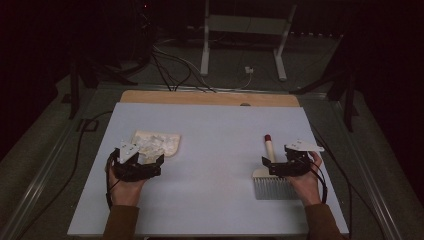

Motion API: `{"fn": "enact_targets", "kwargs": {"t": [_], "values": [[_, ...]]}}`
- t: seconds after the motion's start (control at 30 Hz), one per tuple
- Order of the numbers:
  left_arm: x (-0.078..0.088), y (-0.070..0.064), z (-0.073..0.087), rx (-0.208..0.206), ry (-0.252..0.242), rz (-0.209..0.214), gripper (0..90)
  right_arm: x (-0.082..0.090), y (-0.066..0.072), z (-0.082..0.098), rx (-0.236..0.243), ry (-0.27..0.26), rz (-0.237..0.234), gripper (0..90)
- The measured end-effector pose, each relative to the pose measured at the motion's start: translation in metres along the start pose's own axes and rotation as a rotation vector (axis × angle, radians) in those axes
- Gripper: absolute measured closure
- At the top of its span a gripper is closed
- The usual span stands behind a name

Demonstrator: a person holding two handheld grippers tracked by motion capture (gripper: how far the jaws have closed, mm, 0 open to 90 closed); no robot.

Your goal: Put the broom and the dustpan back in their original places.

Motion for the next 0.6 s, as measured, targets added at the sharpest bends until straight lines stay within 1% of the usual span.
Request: {"fn": "enact_targets", "kwargs": {"t": [0.1, 0.2, 0.27, 0.4, 0.43, 0.5, 0.57, 0.6], "values": [[0.005, 0.003, 0.0, 0.0, -0.033, 0.02, 0.4, 0.006, 0.001, 0.004, 0.002, -0.042, -0.014, 0.0], [0.011, 0.005, -0.002, -0.014, -0.074, 0.046, 0.4, 0.011, 0.003, 0.008, 0.012, -0.062, -0.032, 0.0], [0.015, 0.006, -0.002, -0.034, -0.095, 0.058, 0.3, 0.014, 0.005, 0.01, 0.016, -0.076, -0.044, 0.0], [0.022, 0.008, 0.002, -0.066, -0.117, 0.095, 0.3, 0.02, 0.009, 0.012, 0.027, -0.108, -0.063, 0.0], [0.023, 0.009, 0.003, -0.067, -0.125, 0.108, 0.3, 0.022, 0.01, 0.013, 0.033, -0.116, -0.065, 0.0], [0.026, 0.01, 0.007, -0.072, -0.135, 0.121, 0.3, 0.024, 0.011, 0.013, 0.037, -0.128, -0.063, 0.0], [0.027, 0.01, 0.01, -0.073, -0.141, 0.137, 0.3, 0.026, 0.012, 0.014, 0.034, -0.135, -0.068, 0.0], [0.028, 0.011, 0.011, -0.079, -0.144, 0.136, 0.3, 0.027, 0.012, 0.014, 0.032, -0.141, -0.075, 0.0]]}}
Point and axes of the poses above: each handheld gripper's, and its own axes: x roughly backward along the jaws, z roughly out of its underside, y roughly to its left, the point moved 2 cm from there along -x, roughly forward along the jaws, and after that the axes turned 14 degrees about -x, right-handed, at the moved point
